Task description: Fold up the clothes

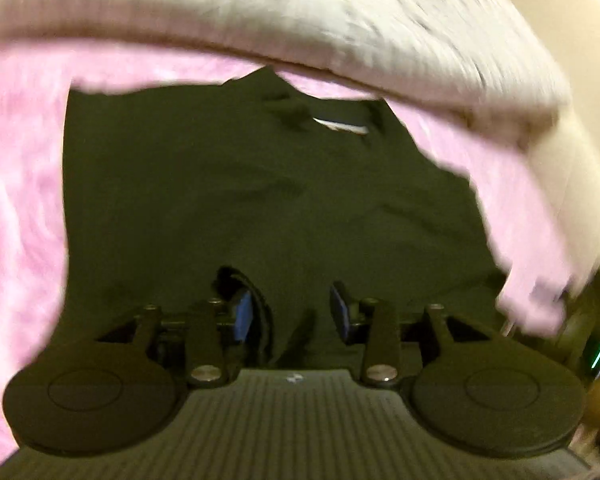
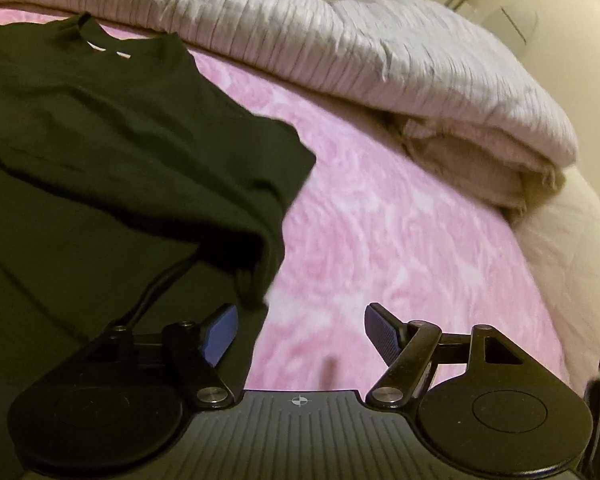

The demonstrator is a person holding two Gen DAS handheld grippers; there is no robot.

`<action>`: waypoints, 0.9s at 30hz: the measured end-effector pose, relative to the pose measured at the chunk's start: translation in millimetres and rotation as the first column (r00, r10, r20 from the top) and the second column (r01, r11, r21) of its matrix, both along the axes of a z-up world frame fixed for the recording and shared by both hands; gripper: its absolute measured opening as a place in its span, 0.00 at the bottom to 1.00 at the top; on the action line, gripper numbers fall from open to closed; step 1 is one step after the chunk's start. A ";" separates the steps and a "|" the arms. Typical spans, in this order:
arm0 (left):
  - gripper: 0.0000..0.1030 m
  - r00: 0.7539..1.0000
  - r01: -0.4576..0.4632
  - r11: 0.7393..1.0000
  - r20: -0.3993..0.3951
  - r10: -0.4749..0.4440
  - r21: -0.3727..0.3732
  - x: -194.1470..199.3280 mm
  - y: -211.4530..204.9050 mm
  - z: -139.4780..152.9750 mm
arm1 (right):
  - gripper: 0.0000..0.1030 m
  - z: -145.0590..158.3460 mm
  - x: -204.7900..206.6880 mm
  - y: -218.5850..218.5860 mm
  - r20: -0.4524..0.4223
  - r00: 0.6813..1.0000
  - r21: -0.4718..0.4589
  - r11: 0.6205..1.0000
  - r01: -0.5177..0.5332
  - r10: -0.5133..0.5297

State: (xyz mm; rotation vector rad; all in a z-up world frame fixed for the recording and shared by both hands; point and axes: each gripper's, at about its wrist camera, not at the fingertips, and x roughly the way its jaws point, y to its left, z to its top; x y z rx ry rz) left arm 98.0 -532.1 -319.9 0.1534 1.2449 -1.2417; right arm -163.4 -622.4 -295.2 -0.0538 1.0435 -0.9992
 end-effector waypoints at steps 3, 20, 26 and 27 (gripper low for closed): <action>0.03 0.979 -0.010 0.992 0.202 0.035 -0.123 -6.6 -2.9 24.6 | 0.71 -2.9 -4.9 8.8 -0.012 1.000 0.017 1.000 0.021 -0.021; 0.31 0.948 0.003 0.998 0.318 -0.025 0.068 5.8 15.0 9.4 | 0.71 4.1 10.6 -0.3 0.056 0.998 0.020 0.999 -0.033 0.032; 0.37 0.888 0.174 0.979 0.412 -0.204 0.109 -26.8 -10.9 0.7 | 0.71 -9.9 26.0 -30.7 0.083 0.990 0.019 0.993 -0.116 0.114; 0.37 0.869 0.205 0.971 0.433 -0.239 0.125 -33.2 -15.6 -1.6 | 0.71 -12.5 27.7 -37.1 0.079 0.989 0.012 0.992 -0.129 0.128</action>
